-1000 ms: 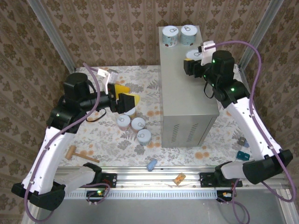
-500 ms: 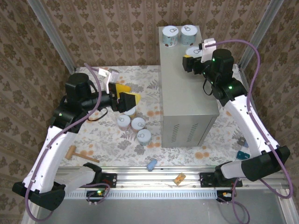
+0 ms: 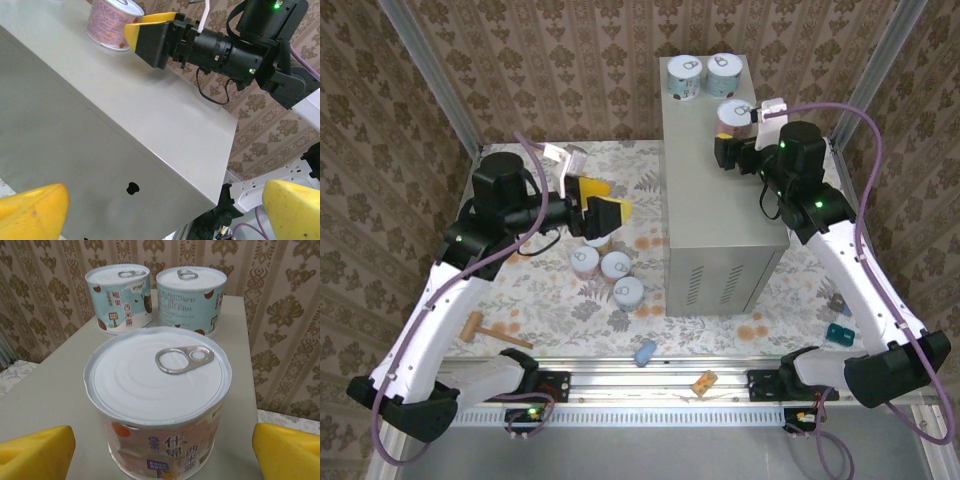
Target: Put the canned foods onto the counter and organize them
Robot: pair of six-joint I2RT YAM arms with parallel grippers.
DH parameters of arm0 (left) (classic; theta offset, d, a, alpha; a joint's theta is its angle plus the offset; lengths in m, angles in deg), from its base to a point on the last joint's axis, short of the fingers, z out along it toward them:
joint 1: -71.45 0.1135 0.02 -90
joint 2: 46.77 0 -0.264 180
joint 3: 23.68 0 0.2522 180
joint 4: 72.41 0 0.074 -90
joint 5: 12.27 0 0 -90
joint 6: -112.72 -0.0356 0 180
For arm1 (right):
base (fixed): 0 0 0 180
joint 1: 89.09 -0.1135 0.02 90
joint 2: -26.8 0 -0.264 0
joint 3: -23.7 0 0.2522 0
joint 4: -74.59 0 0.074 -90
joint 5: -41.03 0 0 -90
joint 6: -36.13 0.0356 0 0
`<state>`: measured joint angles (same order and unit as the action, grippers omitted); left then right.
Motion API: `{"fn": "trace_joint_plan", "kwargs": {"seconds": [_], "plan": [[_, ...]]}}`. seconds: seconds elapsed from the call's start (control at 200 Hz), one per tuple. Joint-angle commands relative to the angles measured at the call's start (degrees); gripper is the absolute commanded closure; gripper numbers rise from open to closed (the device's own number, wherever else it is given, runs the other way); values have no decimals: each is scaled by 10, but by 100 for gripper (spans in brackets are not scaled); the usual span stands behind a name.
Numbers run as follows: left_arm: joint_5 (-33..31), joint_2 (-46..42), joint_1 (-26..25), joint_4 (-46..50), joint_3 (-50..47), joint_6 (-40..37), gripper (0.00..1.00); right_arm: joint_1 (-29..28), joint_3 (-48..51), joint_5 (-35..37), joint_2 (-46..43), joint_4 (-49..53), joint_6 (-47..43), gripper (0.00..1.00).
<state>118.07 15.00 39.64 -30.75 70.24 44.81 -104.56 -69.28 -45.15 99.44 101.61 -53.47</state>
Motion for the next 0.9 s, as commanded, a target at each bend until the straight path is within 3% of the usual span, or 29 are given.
{"fn": "trace_joint_plan", "kwargs": {"seconds": [0.0, 0.27, 0.895], "plan": [[-31, 2, -17, 12, 18, -25, 0, 4, 7, 2, -2, -22, 1, 10], [-70, 5, -35, 23, 18, -36, 0, 7, -5, 0, 25, -40, -3, 25], [-72, 29, -37, 11, 21, -43, 0, 21, -93, -19, 130, -25, -21, 31]]}}
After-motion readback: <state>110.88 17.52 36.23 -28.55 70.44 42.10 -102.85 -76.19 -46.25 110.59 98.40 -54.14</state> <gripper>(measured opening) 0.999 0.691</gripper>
